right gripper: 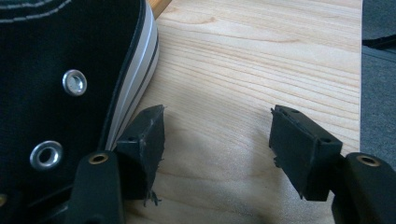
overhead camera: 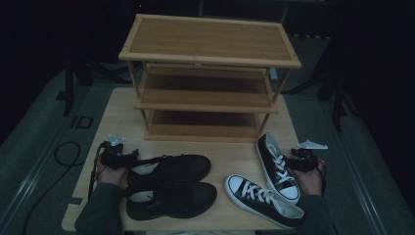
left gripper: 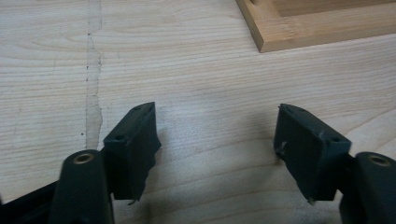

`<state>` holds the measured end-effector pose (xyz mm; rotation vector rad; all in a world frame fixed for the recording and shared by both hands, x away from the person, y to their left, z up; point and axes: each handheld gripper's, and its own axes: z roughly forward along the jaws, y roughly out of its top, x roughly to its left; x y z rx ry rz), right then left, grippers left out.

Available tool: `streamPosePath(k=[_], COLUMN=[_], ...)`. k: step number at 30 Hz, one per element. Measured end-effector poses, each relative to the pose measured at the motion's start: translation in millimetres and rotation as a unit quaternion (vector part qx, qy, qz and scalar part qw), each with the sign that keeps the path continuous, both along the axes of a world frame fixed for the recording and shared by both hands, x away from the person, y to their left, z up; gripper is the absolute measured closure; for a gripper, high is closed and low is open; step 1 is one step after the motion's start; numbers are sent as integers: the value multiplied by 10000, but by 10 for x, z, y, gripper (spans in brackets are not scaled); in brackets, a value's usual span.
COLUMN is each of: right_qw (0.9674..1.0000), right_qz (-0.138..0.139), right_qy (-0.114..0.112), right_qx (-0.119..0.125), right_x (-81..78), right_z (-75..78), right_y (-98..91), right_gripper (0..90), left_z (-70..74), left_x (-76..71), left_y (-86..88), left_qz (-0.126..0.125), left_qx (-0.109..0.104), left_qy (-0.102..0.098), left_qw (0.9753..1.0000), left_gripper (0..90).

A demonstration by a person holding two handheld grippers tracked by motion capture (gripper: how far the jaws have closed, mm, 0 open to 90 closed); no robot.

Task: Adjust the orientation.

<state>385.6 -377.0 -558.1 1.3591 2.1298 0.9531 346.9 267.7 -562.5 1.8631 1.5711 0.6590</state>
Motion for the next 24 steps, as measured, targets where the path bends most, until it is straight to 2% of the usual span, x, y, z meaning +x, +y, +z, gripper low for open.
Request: streamPosePath(k=[6, 8, 14, 18, 24], right_qw=[10000, 10000, 10000, 10000, 10000], right_qz=[-26, -43, -23, -24, -26], right_qy=[-11, -13, -25, -25, -28], right_qx=[-5, -9, -7, -11, -15], right_x=[-1, -2, -7, -9, -9], right_z=[0, 0, 0, 0, 1], right_y=[1, 4, 7, 9, 10], right_gripper=[370, 373, 392, 393, 393], left_z=[10, 37, 76, 182, 316], left_x=[-13, -27, -51, -95, -134], left_y=[21, 32, 34, 42, 101], left_qz=[-60, -87, -242, -312, -417], left_qx=[8, 40, 121, 204, 98], left_qy=[26, 123, 229, 196, 152], left_qw=[10000, 9999, 9994, 9991, 9990], left_gripper=[368, 397, 445, 491, 489])
